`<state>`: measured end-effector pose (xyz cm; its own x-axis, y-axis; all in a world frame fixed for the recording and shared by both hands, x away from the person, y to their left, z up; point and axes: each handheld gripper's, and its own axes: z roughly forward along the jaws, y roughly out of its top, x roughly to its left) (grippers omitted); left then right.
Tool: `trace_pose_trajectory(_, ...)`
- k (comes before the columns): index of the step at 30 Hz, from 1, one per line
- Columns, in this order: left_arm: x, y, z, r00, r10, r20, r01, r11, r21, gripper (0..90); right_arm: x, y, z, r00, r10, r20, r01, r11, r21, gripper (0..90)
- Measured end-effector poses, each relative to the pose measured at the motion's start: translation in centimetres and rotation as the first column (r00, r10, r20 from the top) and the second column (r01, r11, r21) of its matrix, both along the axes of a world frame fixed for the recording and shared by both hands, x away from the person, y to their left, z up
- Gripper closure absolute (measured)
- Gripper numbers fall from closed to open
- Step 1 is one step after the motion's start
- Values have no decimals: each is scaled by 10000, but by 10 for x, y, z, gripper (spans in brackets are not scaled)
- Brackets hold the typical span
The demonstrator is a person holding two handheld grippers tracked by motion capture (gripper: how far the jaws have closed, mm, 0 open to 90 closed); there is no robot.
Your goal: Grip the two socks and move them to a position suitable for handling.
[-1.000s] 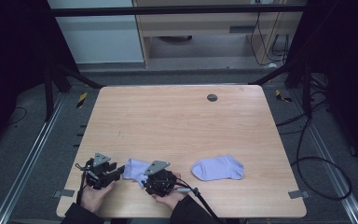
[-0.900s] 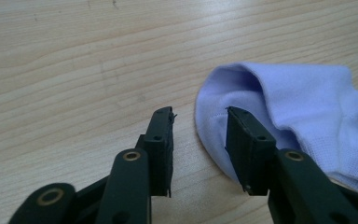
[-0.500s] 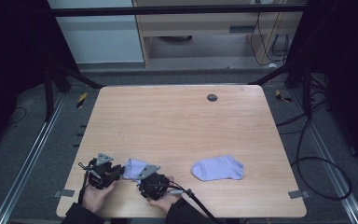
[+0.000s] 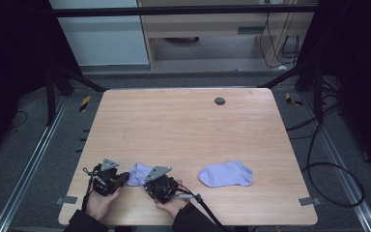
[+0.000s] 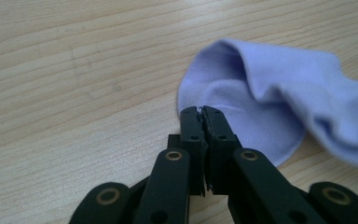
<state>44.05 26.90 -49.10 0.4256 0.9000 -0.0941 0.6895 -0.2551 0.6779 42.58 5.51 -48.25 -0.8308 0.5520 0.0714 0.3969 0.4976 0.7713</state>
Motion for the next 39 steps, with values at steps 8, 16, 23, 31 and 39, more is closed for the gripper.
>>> trace_pose_trajectory(8,0,0,0,10000,-84,12,84,9999,76,873,18,-15,19,9911,-1311,237,1280,9863,1043,863)
trace_pose_trajectory(16,1,2,1,10000,20,65,-21,9999,106,873,43,-25,15,9753,-2206,114,2190,9723,823,861)
trace_pose_trajectory(23,5,6,3,9994,317,161,-320,9993,191,872,54,-30,8,9636,-2671,-125,2674,9630,346,855)
trace_pose_trajectory(31,12,8,3,9968,704,372,-713,9972,236,868,58,-37,5,9496,-3132,-103,3126,9492,-363,834)
trace_pose_trajectory(39,12,17,5,9907,1105,791,-1100,9939,-105,741,60,-44,3,9422,-3350,27,3343,9397,-715,698)
